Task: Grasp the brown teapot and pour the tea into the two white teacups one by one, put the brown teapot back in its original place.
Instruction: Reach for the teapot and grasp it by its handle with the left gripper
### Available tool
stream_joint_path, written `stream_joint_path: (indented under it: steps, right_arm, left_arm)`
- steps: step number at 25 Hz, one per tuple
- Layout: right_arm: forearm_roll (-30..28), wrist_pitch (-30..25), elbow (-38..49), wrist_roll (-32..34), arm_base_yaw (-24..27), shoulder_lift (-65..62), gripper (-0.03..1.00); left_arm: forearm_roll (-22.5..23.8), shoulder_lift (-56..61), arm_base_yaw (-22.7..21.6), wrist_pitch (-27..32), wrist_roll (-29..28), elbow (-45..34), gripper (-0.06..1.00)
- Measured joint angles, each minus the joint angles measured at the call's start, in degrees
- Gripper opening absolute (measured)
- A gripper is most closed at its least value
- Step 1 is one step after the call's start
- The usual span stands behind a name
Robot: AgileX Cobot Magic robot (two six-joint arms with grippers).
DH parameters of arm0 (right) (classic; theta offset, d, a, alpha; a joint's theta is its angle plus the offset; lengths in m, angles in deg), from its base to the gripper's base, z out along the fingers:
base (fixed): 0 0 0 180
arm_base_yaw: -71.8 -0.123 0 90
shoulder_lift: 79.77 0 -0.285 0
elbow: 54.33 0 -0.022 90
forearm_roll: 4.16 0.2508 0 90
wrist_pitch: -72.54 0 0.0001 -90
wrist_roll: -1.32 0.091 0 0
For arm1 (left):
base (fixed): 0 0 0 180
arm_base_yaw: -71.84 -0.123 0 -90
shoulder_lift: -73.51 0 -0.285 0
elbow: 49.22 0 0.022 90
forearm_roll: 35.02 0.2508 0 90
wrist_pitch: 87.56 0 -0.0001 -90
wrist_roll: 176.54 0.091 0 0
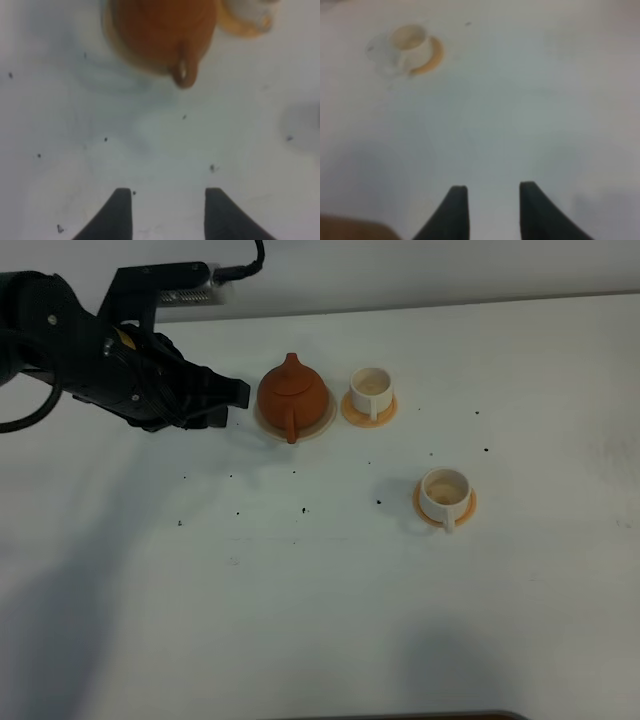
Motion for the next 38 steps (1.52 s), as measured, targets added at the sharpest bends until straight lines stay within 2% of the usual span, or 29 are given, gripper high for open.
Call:
stream_joint_path:
  steps: [3,6,12,23,28,32,35,38]
  right_arm:
    - [0.2,0.0,0.0,0.0,5.9,-0.9,0.24]
    - [0.6,0.0,0.0,0.0,9.0,-2.2,0.24]
    - [1.9,-0.1,0.0,0.0,9.6,-5.7,0.24]
    - [2.6,-0.1,0.0,0.0,9.7,-5.6,0.24]
    - [2.6,-0.1,0.0,0.0,9.7,-5.6,0.24]
    - [2.6,-0.1,0.0,0.0,9.7,-5.6,0.24]
    - [2.6,-0.1,0.0,0.0,9.7,-5.6,0.24]
    - [2.6,-0.1,0.0,0.0,9.7,-5.6,0.24]
  left_arm:
    - [0.1,-3.5,0.0,-0.7,0.1,0.0,0.34]
    - [0.2,-5.8,0.0,-1.8,0.2,0.0,0.34]
    - [0.2,-6.8,0.0,-4.3,1.3,0.0,0.34]
    - [0.2,-6.8,0.0,-4.7,2.6,0.0,0.34]
    - [0.2,-6.8,1.6,-2.0,2.7,0.2,0.34]
    - [0.1,-6.8,4.1,1.7,1.6,3.8,0.34]
    - [0.2,-7.6,4.5,5.1,-1.7,8.9,0.34]
    - [2.3,-10.0,4.5,9.3,-6.5,14.8,0.34]
